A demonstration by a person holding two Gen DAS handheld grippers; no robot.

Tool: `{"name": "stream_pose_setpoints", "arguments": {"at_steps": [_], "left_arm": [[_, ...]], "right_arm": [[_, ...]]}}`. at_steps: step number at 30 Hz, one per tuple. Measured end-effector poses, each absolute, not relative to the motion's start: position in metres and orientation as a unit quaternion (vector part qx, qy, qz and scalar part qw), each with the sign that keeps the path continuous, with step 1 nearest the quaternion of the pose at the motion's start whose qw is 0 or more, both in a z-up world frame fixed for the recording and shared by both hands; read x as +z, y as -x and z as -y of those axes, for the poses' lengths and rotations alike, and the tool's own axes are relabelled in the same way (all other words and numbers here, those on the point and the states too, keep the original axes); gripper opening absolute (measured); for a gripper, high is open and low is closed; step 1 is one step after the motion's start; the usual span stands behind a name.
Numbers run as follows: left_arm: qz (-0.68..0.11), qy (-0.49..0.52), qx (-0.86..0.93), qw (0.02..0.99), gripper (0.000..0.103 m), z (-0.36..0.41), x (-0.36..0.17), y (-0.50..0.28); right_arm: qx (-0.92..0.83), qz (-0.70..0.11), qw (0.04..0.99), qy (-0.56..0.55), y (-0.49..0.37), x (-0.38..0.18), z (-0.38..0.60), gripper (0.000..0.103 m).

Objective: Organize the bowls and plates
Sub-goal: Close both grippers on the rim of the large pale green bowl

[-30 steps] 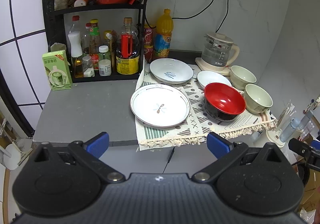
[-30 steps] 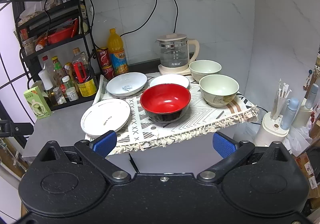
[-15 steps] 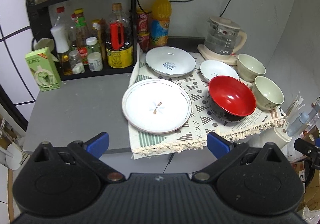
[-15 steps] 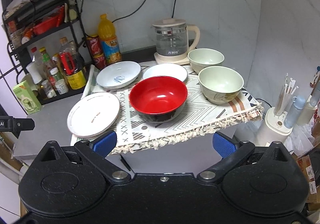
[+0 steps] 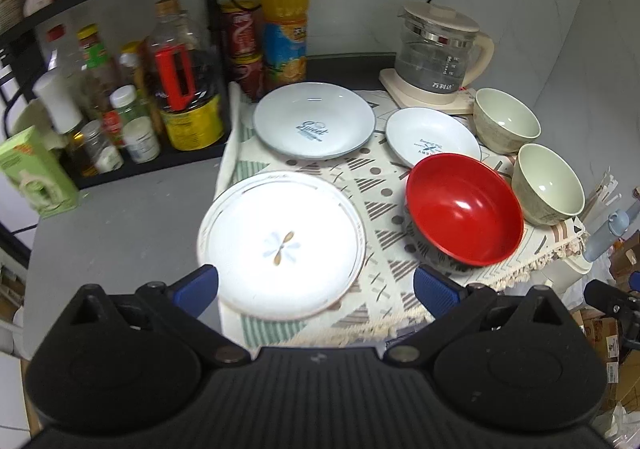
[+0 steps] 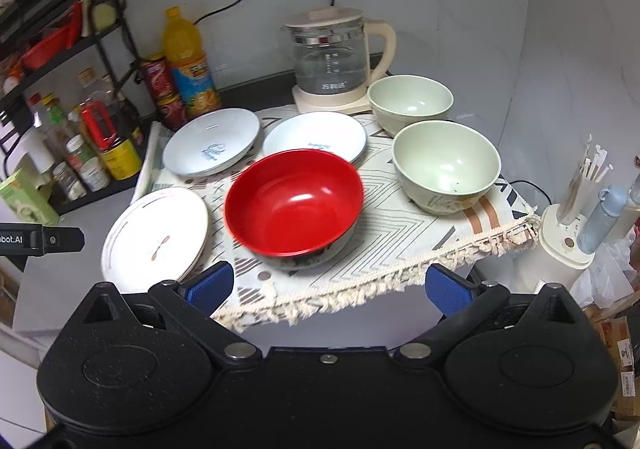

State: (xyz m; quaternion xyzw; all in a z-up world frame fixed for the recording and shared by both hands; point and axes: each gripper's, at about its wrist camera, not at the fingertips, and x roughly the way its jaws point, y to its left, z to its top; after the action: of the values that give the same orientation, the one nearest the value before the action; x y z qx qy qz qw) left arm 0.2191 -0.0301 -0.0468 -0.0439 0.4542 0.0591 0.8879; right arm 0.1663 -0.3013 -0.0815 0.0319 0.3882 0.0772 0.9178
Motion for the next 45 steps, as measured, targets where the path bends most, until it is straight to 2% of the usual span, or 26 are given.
{"name": "stream_pose_setpoints", "arguments": {"at_steps": [20,40,45], "left_arm": [[-0.490,0.012,-0.023,0.871,0.103,0.071,-0.075,-0.382],[-0.514,-0.041,-0.126,0.847,0.100,0.168,-0.097,-0.459],[-0.512,-0.045,-0.132,0.848,0.100,0.200,-0.105,-0.473]], "right_arm": [[0.000,-0.426,0.904,-0.041,-0.285,-0.090,0.339,0.103],[-0.079,-0.446,0.888,-0.077,-0.335,-0.118,0.400,0.102],[-0.074,-0.447,0.888,-0.075,-0.348,-0.127,0.418,0.097]]}}
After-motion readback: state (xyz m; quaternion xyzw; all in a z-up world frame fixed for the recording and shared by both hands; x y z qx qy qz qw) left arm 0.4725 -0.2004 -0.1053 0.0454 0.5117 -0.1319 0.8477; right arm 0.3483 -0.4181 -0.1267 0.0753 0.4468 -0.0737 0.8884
